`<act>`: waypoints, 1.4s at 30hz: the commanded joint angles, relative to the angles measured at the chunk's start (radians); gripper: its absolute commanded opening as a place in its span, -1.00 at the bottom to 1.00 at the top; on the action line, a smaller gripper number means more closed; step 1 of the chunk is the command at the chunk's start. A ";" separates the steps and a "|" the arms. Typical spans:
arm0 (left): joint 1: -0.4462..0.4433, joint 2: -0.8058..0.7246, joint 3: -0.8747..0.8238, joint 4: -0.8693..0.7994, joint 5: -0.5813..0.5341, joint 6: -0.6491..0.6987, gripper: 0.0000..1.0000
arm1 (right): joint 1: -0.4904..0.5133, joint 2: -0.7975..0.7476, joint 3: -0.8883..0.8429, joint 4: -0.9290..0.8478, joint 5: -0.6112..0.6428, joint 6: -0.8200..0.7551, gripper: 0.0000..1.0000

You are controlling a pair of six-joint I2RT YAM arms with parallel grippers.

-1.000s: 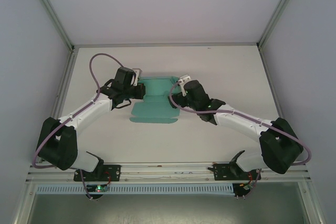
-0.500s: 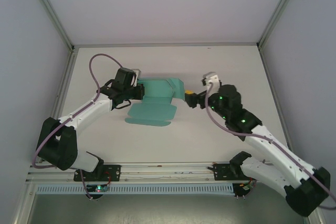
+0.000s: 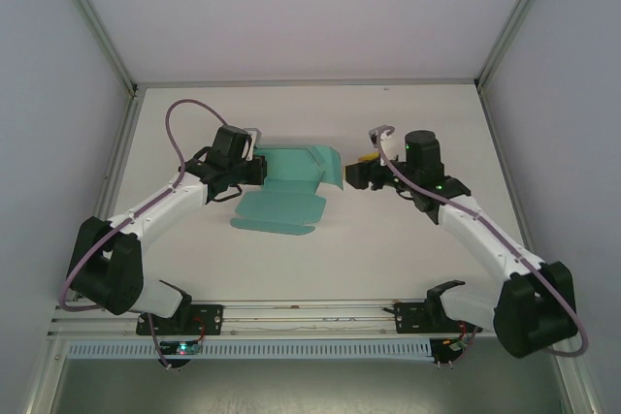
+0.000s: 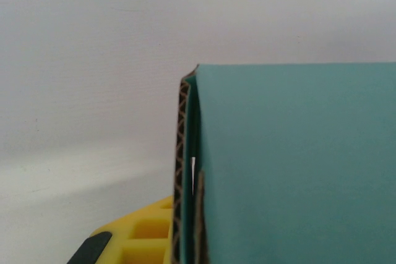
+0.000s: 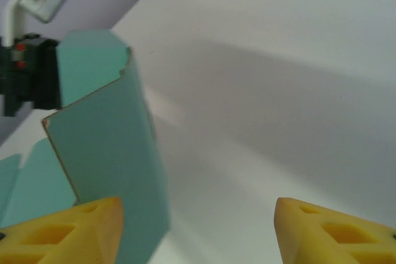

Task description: Assemble paper box

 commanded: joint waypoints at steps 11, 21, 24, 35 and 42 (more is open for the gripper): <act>-0.001 0.008 0.033 -0.028 -0.018 0.002 -1.00 | 0.144 0.226 0.151 0.134 -0.080 0.003 0.15; -0.002 -0.010 0.040 -0.074 -0.090 -0.020 -1.00 | 0.281 0.357 0.256 0.085 0.327 -0.003 -0.05; -0.003 -0.015 0.042 -0.092 -0.119 -0.032 -1.00 | 0.334 0.388 0.313 -0.008 0.581 0.018 -0.15; -0.006 -0.042 0.007 -0.058 -0.128 -0.028 -1.00 | 0.372 0.538 0.448 -0.132 0.778 0.124 -0.37; -0.012 -0.046 0.018 -0.062 -0.178 -0.062 -1.00 | 0.393 0.573 0.492 -0.166 0.904 0.148 -0.92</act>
